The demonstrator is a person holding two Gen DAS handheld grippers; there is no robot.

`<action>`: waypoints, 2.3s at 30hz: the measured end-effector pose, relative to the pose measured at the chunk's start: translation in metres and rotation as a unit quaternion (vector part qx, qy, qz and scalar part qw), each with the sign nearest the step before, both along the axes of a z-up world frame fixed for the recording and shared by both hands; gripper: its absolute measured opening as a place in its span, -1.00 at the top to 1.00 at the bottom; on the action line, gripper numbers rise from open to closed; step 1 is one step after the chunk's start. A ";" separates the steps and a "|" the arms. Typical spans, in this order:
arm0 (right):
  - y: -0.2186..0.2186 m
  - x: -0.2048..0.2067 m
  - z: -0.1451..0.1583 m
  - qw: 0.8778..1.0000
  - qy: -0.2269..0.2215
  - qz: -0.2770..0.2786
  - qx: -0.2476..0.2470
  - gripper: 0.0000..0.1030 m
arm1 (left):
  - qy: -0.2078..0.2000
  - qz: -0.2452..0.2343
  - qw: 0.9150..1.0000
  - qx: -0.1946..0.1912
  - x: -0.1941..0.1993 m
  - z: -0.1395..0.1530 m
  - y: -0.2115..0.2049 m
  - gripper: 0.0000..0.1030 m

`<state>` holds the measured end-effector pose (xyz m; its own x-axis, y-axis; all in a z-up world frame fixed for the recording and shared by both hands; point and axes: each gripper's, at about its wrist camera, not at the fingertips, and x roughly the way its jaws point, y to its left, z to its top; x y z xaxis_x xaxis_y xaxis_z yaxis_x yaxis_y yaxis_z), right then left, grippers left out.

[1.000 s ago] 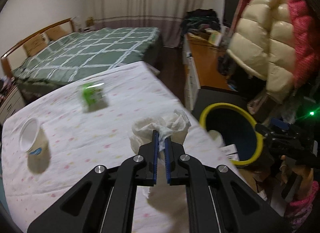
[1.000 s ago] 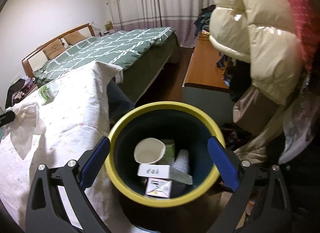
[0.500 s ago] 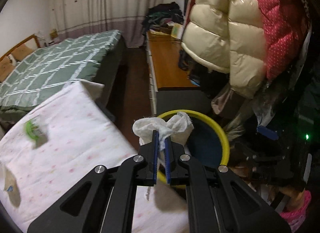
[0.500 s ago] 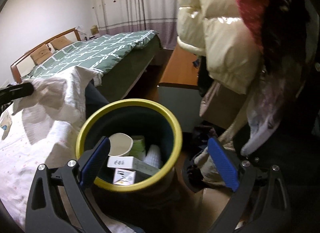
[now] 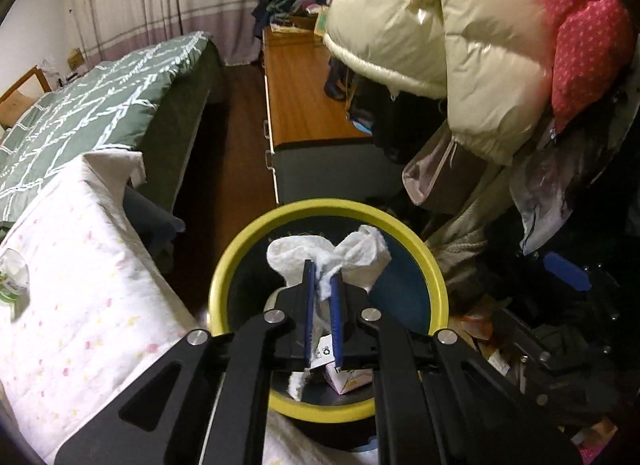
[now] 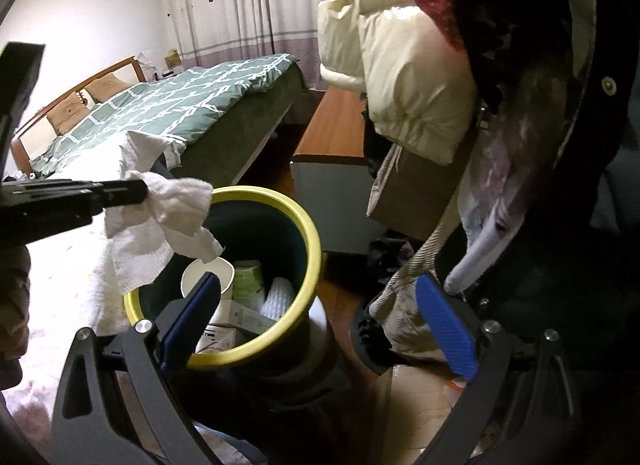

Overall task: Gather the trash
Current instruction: 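Carry the tissue over the yellow bin and open the left gripper, then move both tools back over the table toward the green-lidded jar, then grasp the green-lidded clear jar with the right gripper and lift it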

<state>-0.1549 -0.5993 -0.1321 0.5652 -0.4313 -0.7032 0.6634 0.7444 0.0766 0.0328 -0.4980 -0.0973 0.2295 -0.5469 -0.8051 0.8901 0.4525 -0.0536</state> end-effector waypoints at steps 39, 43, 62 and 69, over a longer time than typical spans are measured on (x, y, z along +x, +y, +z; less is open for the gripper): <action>0.173 0.215 0.055 0.964 -0.018 0.266 0.005 -0.82 | -0.066 0.413 0.906 -0.060 0.034 0.043 0.456 -0.67; 0.216 0.271 0.059 0.954 -0.024 0.299 0.016 -0.82 | -0.066 0.418 0.903 -0.066 0.034 0.039 0.472 -0.68; 0.278 0.462 0.009 0.963 0.032 0.267 0.000 -0.82 | -0.042 0.423 0.903 -0.056 0.053 0.019 0.495 -0.71; 0.269 0.482 -0.010 0.964 0.050 0.261 0.029 -0.78 | -0.033 0.415 0.908 -0.054 0.058 0.013 0.490 -0.71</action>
